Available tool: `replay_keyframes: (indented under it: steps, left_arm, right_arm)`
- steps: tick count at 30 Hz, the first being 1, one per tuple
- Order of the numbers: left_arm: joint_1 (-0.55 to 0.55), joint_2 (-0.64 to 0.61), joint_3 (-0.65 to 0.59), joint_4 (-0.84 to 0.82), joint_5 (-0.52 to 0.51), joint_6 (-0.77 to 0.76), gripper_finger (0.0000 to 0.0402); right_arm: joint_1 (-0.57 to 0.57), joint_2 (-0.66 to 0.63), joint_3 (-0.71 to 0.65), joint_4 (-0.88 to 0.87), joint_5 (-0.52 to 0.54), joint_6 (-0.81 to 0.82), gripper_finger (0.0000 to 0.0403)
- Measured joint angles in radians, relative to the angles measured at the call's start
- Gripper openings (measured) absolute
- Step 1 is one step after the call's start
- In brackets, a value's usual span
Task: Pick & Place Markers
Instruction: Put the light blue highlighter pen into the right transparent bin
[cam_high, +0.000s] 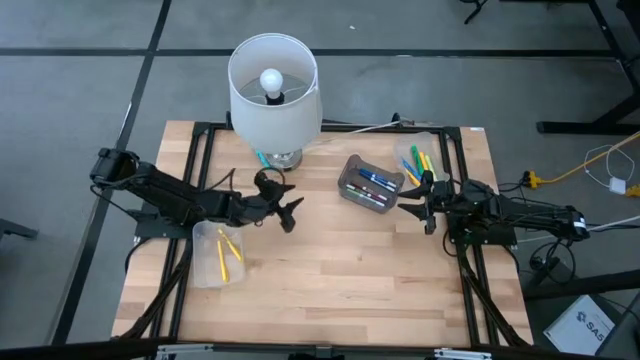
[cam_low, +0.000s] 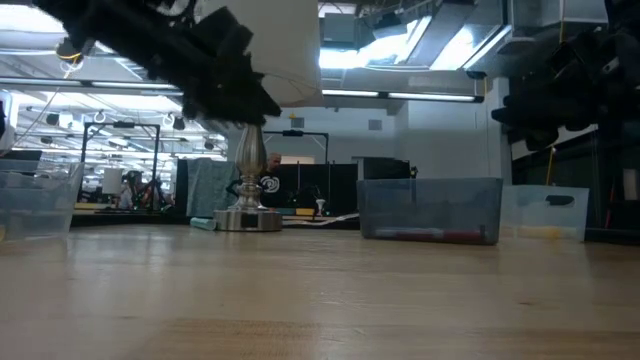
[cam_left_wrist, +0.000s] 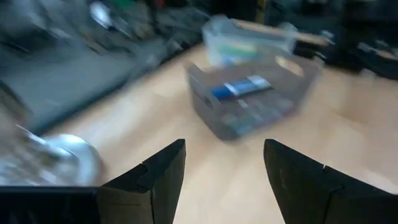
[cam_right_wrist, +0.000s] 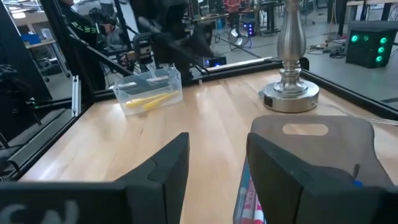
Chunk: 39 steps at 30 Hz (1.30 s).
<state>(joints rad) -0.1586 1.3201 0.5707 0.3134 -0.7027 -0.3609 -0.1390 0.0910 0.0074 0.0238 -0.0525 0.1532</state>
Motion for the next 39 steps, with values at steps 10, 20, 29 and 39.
replay_keyframes:
  steps: [10,20,29,39]
  left_arm:
    - [-0.036,0.037,0.088,-0.152,-0.081,-0.001,0.0212]
    - [0.032,0.037,0.087,-0.642,-0.104,-0.176,0.0212]
    - [0.037,0.037,0.007,-0.674,-0.111,0.034,0.0212]
    - [0.05,-0.107,-0.227,-0.433,-0.026,0.054,0.0212]
  right_arm:
    - [0.0,0.0,0.0,0.0,0.0,-0.002,0.016]
    - [0.0,0.0,0.0,0.0,0.0,-0.003,0.016]
    - [0.0,0.0,0.0,0.0,0.0,-0.003,0.016]
    - [0.0,0.0,0.0,0.0,0.0,-0.003,0.016]
